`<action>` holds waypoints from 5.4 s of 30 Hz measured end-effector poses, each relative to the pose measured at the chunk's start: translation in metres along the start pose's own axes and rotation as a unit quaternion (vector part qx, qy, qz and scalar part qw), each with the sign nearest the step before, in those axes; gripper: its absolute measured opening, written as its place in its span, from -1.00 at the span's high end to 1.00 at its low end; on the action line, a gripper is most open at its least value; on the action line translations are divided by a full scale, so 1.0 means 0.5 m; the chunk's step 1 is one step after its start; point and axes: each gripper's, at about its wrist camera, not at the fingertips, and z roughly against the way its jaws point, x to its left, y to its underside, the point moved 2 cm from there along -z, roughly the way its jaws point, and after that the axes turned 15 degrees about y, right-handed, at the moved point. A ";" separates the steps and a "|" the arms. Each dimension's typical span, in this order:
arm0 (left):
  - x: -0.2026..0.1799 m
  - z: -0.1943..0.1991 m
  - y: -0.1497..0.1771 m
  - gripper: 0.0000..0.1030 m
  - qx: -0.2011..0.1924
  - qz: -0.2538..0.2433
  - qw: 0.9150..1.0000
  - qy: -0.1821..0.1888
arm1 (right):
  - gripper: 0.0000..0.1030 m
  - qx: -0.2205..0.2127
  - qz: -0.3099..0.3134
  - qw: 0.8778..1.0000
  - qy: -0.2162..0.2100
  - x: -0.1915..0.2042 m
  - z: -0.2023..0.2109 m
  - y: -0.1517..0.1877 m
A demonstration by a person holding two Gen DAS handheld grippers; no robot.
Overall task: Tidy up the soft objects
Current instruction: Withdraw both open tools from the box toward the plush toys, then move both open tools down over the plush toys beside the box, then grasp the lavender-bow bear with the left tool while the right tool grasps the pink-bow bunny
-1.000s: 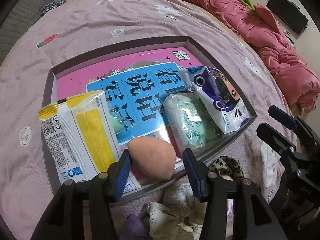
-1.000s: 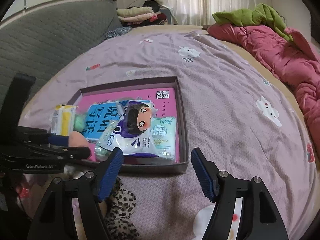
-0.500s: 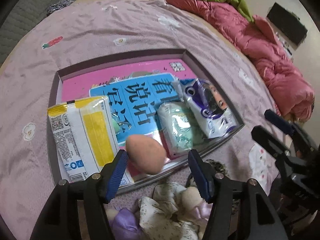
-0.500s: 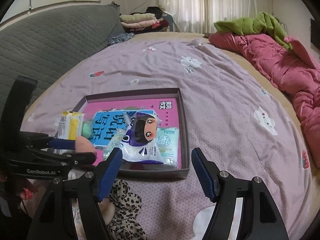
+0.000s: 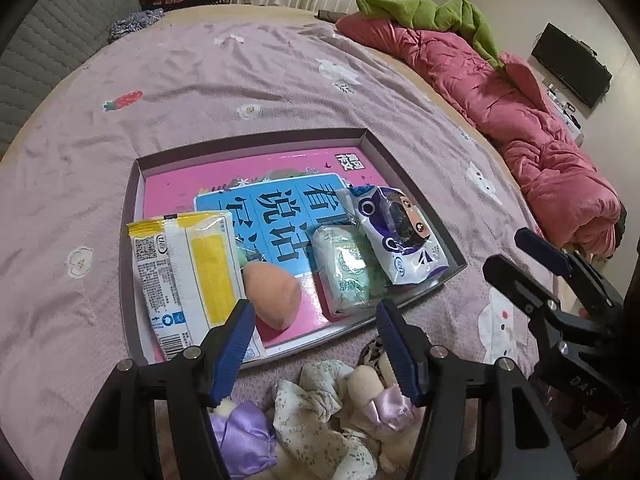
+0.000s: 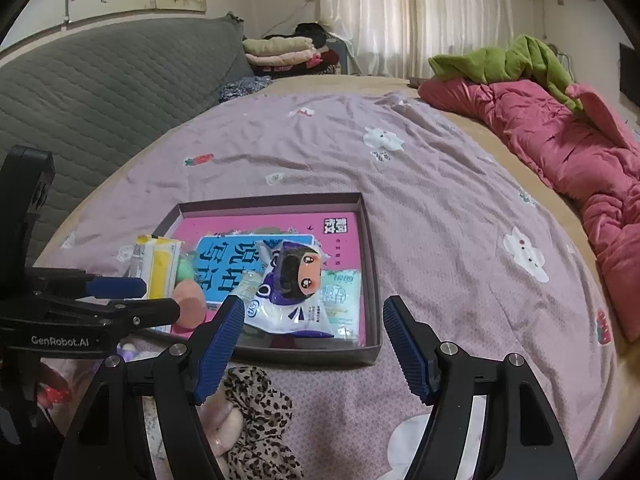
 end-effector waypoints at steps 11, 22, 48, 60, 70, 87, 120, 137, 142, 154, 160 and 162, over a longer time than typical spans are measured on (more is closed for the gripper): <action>-0.014 0.051 0.013 -0.22 -0.027 -0.003 0.999 -0.030 | -0.43 -0.015 -0.001 1.000 0.000 -0.002 0.038 -0.012; -0.025 0.123 0.037 -0.23 -0.056 0.007 0.997 -0.045 | -0.44 -0.054 -0.002 0.999 0.003 -0.004 0.112 -0.029; -0.076 0.207 0.097 -0.23 -0.082 -0.007 0.994 -0.065 | -0.44 -0.065 0.004 0.998 -0.011 -0.003 0.211 -0.004; -0.073 0.212 0.109 -0.23 -0.081 0.004 0.995 -0.064 | -0.44 -0.051 0.013 0.998 -0.018 0.003 0.216 0.016; -0.049 0.181 0.157 -0.23 -0.051 0.018 0.996 -0.064 | -0.44 -0.022 0.025 0.999 -0.022 0.007 0.191 0.070; 0.000 0.123 0.264 -0.23 0.010 0.027 0.997 -0.068 | -0.45 0.013 0.062 0.997 -0.052 0.065 0.161 0.133; 0.108 0.017 0.217 -0.37 0.008 0.187 0.981 0.041 | -0.45 0.052 0.065 0.995 -0.059 0.076 0.099 0.158; 0.139 -0.022 0.180 -0.03 0.002 0.209 0.976 0.061 | -0.45 0.082 0.079 0.990 -0.088 0.135 0.028 0.162; 0.156 -0.026 0.184 0.08 -0.001 0.225 0.972 0.070 | -0.23 0.093 0.093 0.987 -0.091 0.157 0.008 0.172; 0.162 -0.038 0.182 0.08 0.000 0.229 0.971 0.067 | 0.14 0.095 0.134 0.983 -0.086 0.191 -0.024 0.193; 0.162 -0.038 0.179 0.23 -0.004 0.230 0.971 0.065 | 0.17 0.093 0.096 0.986 -0.102 0.159 -0.007 0.180; 0.162 -0.036 0.178 0.27 -0.007 0.232 0.970 0.069 | 0.17 0.091 0.086 0.986 -0.109 0.151 0.001 0.175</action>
